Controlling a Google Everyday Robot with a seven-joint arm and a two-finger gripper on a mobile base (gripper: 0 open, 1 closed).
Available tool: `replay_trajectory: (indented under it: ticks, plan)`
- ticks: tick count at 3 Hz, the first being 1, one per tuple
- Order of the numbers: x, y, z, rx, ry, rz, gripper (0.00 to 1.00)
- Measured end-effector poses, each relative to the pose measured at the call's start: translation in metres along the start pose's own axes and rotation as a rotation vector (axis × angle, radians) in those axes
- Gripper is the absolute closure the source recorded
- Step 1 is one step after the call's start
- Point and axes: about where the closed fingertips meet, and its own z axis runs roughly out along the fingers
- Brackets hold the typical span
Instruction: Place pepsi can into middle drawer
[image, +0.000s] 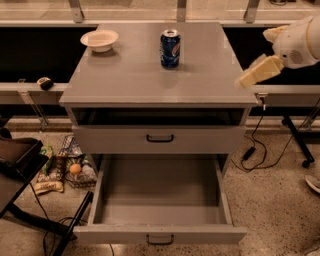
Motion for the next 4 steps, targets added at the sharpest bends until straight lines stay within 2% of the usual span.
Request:
replay_trajectory:
  ticks: [1, 2, 3, 4]
  plan:
    - [-0.019, -0.031, 0.044, 0.024, -0.102, 0.084, 0.00]
    - [-0.034, -0.049, 0.083, 0.022, -0.170, 0.142, 0.00]
    - [-0.034, -0.049, 0.083, 0.022, -0.170, 0.142, 0.00]
    - [-0.045, -0.056, 0.107, -0.001, -0.214, 0.140, 0.00]
